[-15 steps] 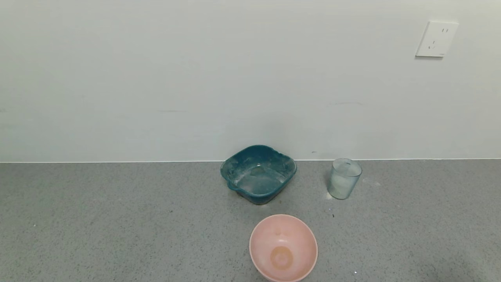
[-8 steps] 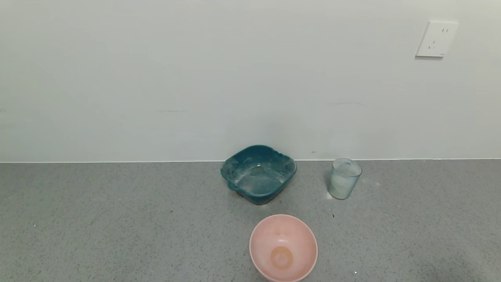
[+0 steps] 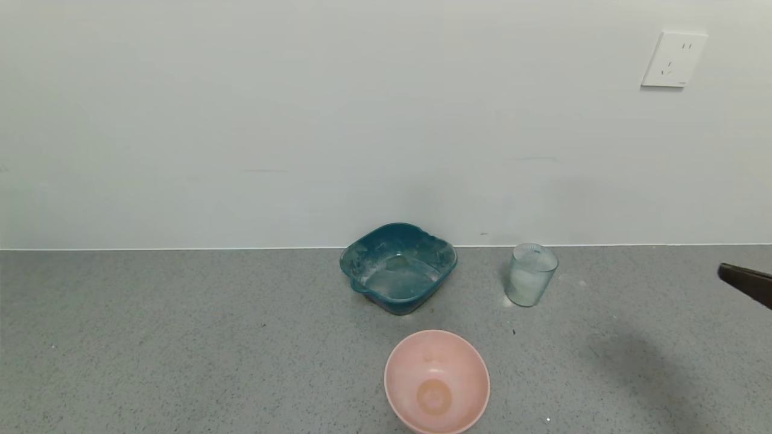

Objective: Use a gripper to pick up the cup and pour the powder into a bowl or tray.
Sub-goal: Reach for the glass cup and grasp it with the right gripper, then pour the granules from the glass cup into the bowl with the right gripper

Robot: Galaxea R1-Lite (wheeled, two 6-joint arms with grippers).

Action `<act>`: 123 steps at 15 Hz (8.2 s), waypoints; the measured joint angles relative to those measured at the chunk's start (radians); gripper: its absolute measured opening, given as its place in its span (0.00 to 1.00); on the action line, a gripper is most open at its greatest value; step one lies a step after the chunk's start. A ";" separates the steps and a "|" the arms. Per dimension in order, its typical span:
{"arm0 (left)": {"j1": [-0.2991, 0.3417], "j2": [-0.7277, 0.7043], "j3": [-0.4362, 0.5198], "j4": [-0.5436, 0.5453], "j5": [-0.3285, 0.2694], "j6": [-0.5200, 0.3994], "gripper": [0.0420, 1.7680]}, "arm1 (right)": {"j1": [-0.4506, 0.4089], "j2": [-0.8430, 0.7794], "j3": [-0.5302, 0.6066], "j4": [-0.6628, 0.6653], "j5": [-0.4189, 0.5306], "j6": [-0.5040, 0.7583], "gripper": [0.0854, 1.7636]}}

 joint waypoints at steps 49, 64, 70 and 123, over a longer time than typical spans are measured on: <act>0.000 0.000 0.000 0.000 0.000 0.000 1.00 | 0.164 1.333 -0.035 -1.300 -0.189 0.016 0.97; 0.000 0.000 0.000 0.000 0.000 0.000 1.00 | 0.165 1.406 -0.110 -1.376 -0.189 0.016 0.97; 0.000 0.000 0.000 0.000 0.000 0.000 1.00 | 0.164 1.410 -0.125 -1.373 -0.189 0.016 0.97; 0.000 0.000 0.000 0.000 0.000 0.000 1.00 | 0.306 1.029 -0.509 -0.454 -0.280 -0.500 0.75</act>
